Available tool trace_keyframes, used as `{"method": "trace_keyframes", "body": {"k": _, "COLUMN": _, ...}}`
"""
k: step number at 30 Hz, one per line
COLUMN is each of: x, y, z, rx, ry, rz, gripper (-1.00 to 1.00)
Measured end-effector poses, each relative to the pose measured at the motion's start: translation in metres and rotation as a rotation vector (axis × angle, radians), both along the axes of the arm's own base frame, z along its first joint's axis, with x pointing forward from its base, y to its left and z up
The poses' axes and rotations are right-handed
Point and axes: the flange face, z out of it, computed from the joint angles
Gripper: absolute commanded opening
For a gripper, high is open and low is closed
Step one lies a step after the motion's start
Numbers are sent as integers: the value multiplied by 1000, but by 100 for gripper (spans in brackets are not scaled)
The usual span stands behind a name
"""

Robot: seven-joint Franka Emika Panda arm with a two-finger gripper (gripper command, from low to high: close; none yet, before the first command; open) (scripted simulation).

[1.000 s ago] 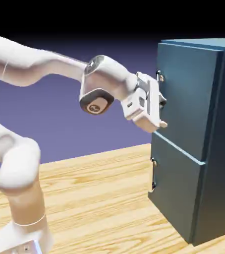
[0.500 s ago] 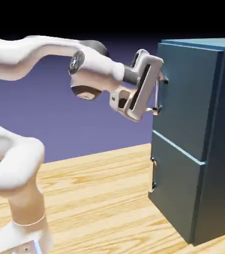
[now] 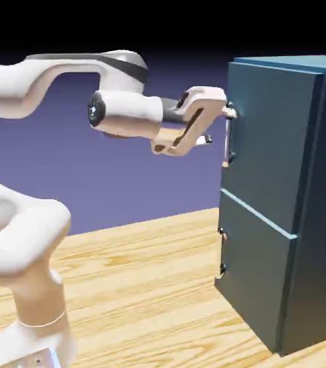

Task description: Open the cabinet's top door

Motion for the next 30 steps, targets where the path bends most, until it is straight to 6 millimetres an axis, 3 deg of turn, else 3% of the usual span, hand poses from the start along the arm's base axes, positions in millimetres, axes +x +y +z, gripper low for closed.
{"method": "trace_keyframes", "body": {"k": 12, "x": 11, "y": 47, "z": -45, "rx": 560, "ry": -132, "rz": -85, "gripper": 0}}
{"method": "trace_keyframes", "body": {"k": 16, "x": 3, "y": 39, "z": -48, "rx": 718, "ry": -203, "rz": -124, "gripper": 0}}
{"method": "trace_keyframes", "body": {"k": 20, "x": 45, "y": 37, "z": -47, "rx": 717, "ry": -202, "rz": -124, "gripper": 0}}
{"method": "trace_keyframes", "body": {"k": 21, "x": 53, "y": 36, "z": -48, "rx": 718, "ry": -203, "rz": -124, "gripper": -100}}
{"method": "trace_keyframes", "body": {"k": 23, "x": 53, "y": 36, "z": -48, "rx": 718, "ry": -203, "rz": -124, "gripper": -100}}
{"method": "trace_keyframes", "body": {"k": 30, "x": 9, "y": 5, "z": -48, "rx": 733, "ry": -130, "rz": 65, "gripper": -100}}
